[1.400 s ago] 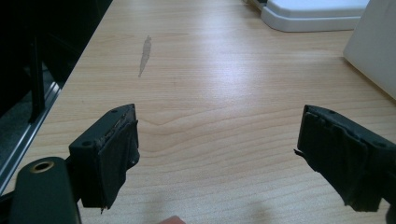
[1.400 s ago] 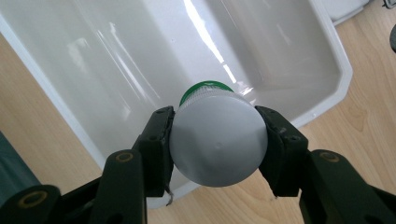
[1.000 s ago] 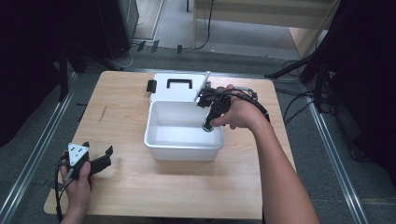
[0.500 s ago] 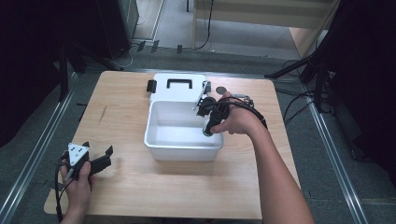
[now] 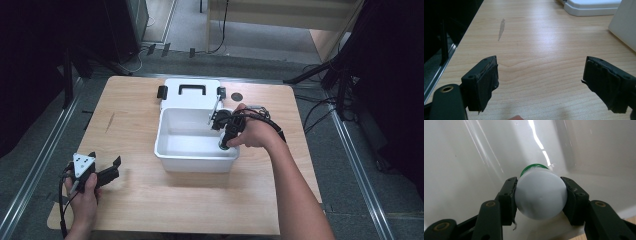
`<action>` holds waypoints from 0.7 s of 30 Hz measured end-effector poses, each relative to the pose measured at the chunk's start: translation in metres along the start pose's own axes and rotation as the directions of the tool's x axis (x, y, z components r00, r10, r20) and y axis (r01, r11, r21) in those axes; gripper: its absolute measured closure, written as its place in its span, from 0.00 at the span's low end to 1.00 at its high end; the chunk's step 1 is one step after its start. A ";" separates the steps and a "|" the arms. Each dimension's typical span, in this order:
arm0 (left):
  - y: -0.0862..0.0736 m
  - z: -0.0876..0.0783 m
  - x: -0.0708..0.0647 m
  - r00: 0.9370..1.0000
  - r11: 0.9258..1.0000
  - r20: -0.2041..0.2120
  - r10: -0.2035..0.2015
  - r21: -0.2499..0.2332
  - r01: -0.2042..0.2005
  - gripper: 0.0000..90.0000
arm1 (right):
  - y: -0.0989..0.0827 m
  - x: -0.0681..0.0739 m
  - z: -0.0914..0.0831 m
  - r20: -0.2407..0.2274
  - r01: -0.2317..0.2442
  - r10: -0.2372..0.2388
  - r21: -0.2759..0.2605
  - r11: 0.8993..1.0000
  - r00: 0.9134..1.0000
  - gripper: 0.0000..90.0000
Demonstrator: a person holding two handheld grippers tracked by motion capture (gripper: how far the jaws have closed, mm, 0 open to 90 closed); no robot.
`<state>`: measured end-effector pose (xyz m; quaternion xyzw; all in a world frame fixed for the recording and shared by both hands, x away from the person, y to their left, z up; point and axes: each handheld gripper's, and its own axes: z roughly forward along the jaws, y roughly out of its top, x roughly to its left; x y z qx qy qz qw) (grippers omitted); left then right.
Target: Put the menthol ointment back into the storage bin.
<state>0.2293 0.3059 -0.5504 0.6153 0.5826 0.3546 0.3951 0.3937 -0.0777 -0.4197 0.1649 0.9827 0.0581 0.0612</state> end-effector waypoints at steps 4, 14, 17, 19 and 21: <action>0.000 0.000 0.000 1.000 1.000 0.000 -0.001 -0.001 0.001 0.15 | 0.001 0.001 0.004 0.011 0.015 -0.015 0.018 1.000 1.000 0.57; 0.000 0.000 0.000 1.000 1.000 0.001 -0.001 0.002 0.001 0.15 | 0.007 0.004 0.012 0.049 0.057 -0.059 0.042 0.997 0.997 0.57; 0.000 0.000 0.000 1.000 1.000 0.002 -0.001 0.003 0.001 0.15 | 0.009 0.006 0.013 0.065 0.069 -0.072 0.047 0.996 0.995 0.57; 0.000 0.000 0.000 1.000 1.000 0.002 -0.001 0.003 0.001 0.15 | 0.010 0.007 0.014 0.066 0.077 -0.079 0.042 0.996 0.995 0.57; 0.000 0.000 0.000 1.000 1.000 0.002 0.000 0.003 0.000 0.15 | 0.011 0.007 0.014 0.063 0.079 -0.081 0.040 0.996 0.995 0.57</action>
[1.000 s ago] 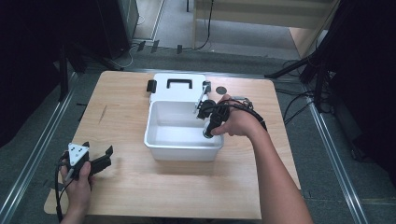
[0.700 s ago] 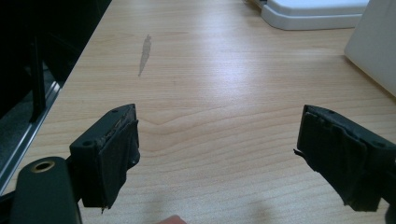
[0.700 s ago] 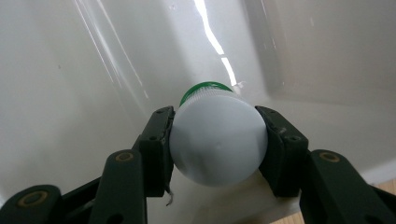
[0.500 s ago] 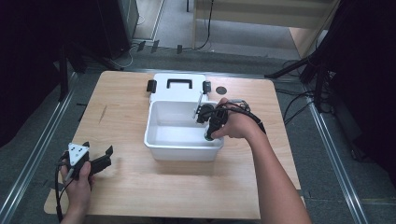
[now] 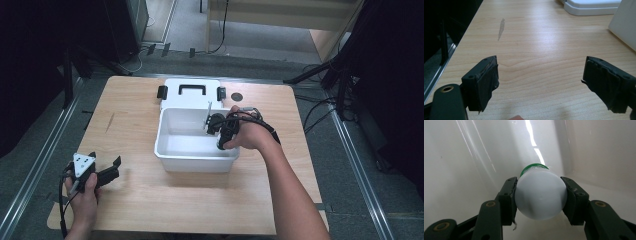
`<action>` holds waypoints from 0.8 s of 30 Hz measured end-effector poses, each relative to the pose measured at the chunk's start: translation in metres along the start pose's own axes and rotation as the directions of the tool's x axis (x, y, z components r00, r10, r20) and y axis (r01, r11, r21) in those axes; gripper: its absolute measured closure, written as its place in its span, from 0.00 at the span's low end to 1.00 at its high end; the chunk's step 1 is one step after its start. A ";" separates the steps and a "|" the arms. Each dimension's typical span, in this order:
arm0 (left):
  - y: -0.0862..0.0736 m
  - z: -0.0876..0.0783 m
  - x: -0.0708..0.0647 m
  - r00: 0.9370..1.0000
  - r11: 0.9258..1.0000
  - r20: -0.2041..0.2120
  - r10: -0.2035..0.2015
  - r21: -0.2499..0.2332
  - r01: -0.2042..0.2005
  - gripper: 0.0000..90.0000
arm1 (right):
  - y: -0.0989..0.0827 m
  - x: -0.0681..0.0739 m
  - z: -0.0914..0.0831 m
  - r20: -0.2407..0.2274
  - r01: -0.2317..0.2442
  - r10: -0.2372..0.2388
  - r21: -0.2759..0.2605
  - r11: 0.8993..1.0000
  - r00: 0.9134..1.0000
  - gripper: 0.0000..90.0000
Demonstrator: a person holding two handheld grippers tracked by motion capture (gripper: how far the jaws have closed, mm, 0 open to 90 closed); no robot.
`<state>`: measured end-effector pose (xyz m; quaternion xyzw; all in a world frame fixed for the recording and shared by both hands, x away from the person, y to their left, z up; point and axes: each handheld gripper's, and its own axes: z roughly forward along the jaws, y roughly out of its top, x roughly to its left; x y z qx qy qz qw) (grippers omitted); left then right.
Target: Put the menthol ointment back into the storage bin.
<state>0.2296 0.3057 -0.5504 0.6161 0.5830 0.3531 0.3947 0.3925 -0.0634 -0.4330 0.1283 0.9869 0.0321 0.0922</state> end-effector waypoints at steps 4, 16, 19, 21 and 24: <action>0.000 0.000 0.000 1.000 1.000 0.001 0.000 0.000 0.000 0.15 | 0.003 0.001 0.005 -0.016 0.008 -0.008 0.005 1.000 1.000 0.57; 0.000 0.000 0.000 1.000 1.000 0.004 0.000 0.003 0.000 0.15 | 0.011 0.004 0.015 0.002 0.010 -0.010 0.079 0.997 1.000 0.57; 0.000 0.000 0.000 1.000 1.000 0.003 0.000 0.002 0.000 0.16 | 0.013 0.006 0.017 0.023 0.025 -0.027 0.103 0.994 0.999 0.57; 0.000 0.000 0.000 1.000 1.000 0.003 0.000 0.002 0.000 0.15 | 0.013 0.007 0.017 0.032 0.023 -0.027 0.112 0.993 0.999 0.57; 0.000 0.000 0.000 1.000 1.000 0.003 -0.001 0.003 0.001 0.15 | 0.013 0.008 0.018 0.042 0.029 -0.034 0.122 0.992 0.999 0.57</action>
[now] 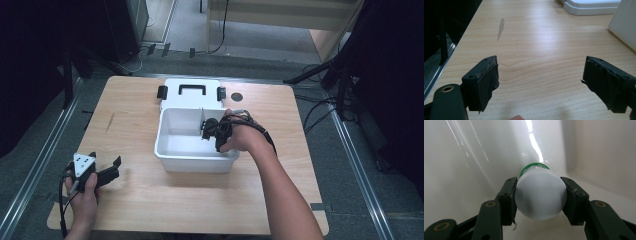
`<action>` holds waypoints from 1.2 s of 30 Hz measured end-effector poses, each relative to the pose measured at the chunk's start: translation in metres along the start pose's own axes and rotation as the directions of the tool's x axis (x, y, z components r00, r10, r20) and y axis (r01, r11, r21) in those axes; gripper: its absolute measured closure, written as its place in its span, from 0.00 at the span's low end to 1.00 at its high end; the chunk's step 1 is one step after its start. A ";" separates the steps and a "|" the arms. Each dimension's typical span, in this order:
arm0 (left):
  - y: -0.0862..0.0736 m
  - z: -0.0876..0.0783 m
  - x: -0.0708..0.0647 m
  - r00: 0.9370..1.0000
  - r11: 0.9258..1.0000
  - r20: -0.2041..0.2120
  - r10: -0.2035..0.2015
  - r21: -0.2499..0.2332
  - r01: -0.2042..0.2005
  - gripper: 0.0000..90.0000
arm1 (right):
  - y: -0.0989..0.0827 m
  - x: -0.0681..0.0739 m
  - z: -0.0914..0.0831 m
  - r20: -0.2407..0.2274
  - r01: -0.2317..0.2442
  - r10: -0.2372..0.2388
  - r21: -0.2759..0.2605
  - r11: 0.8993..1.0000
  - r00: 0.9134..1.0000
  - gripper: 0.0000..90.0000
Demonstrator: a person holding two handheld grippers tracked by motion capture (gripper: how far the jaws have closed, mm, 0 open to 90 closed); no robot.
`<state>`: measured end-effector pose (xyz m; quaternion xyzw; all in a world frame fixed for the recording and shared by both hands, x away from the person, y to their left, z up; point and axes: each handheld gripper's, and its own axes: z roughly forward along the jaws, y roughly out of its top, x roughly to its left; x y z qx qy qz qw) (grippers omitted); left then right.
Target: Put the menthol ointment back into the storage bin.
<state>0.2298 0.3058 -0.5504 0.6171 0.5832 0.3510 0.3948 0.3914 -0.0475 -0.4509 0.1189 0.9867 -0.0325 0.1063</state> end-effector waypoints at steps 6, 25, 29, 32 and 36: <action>0.000 0.000 0.000 1.000 1.000 0.000 0.004 0.003 -0.004 0.16 | 0.004 0.002 -0.004 -0.059 -0.015 0.013 -0.034 0.999 0.998 0.57; 0.000 0.000 0.000 1.000 1.000 0.001 0.004 0.003 -0.004 0.16 | 0.007 0.000 0.014 -0.123 -0.063 0.061 -0.012 0.998 0.991 0.57; 0.000 0.000 0.000 1.000 1.000 0.000 0.005 0.003 -0.005 0.16 | 0.008 0.002 0.017 -0.126 -0.057 0.059 0.012 0.998 0.990 0.57; 0.000 0.000 0.000 1.000 1.000 0.000 0.005 0.004 -0.005 0.16 | 0.008 0.002 0.018 -0.122 -0.052 0.055 0.029 0.998 0.991 0.57; 0.000 0.000 0.000 1.000 1.000 0.001 0.000 0.002 0.000 0.16 | 0.009 0.003 0.019 -0.120 -0.048 0.053 0.044 0.998 0.991 0.57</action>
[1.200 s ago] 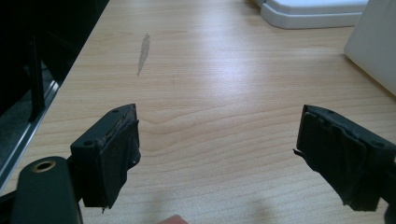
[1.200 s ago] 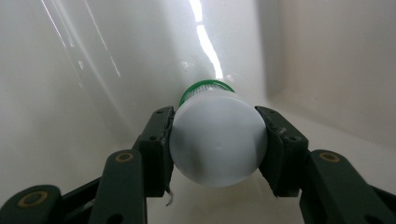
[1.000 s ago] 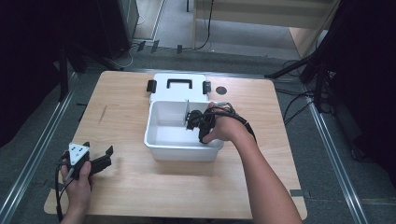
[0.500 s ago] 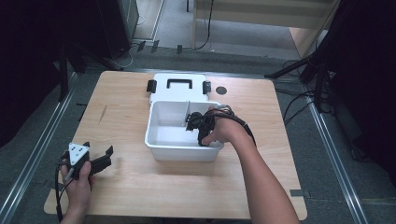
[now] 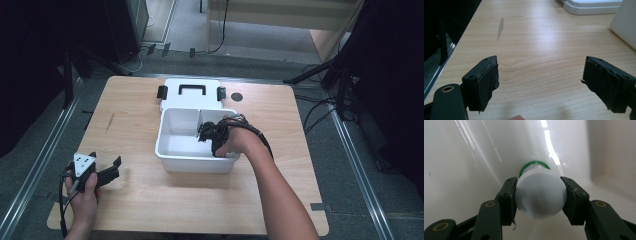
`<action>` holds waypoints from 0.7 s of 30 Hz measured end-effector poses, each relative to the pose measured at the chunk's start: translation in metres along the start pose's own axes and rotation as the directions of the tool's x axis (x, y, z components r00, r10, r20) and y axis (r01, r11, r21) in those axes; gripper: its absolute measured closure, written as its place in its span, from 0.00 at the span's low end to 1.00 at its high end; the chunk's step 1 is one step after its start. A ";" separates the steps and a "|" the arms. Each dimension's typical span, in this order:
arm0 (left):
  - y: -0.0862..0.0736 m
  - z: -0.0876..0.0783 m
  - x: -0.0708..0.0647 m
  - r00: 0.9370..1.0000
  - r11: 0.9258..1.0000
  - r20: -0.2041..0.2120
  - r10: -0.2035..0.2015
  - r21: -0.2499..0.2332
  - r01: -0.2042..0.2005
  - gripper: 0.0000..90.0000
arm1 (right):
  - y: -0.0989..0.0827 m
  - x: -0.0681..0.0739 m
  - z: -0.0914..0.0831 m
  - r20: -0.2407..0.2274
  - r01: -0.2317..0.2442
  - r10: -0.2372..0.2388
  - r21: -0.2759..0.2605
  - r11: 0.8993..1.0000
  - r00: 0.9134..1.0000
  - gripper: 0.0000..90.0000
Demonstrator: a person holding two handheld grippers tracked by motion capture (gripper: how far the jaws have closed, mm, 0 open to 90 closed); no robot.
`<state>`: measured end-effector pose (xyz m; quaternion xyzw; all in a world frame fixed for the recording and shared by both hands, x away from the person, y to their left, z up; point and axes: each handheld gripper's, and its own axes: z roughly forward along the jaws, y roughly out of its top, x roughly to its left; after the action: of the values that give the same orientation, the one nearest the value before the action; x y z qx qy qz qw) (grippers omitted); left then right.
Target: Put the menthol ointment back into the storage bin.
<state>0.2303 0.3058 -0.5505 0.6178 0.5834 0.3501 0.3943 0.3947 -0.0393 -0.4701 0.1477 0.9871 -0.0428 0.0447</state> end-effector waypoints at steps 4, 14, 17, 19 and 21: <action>0.000 0.000 0.000 1.000 1.000 0.000 -0.002 0.000 0.002 0.16 | 0.001 0.000 0.001 0.004 0.001 -0.001 0.011 1.000 1.000 0.56; 0.000 0.000 0.000 1.000 1.000 0.000 -0.004 0.000 0.004 0.16 | -0.002 0.002 -0.002 -0.018 0.006 -0.006 -0.016 1.000 1.000 0.45; 0.000 0.000 0.000 1.000 1.000 0.001 -0.004 0.000 0.004 0.16 | -0.004 0.004 -0.007 -0.011 0.011 -0.012 -0.027 1.000 1.000 0.44; 0.000 0.000 0.000 1.000 1.000 0.001 -0.004 0.000 0.004 0.16 | -0.005 0.004 -0.012 -0.008 0.005 -0.006 -0.044 0.999 1.000 0.43; 0.000 0.000 0.000 1.000 1.000 0.001 -0.003 0.002 0.003 0.16 | -0.007 0.004 -0.019 -0.011 -0.003 0.002 -0.070 0.998 1.000 0.43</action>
<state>0.2304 0.3060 -0.5504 0.6176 0.5844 0.3484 0.3945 0.3873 -0.0432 -0.4514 0.1474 0.9880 -0.0074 0.0446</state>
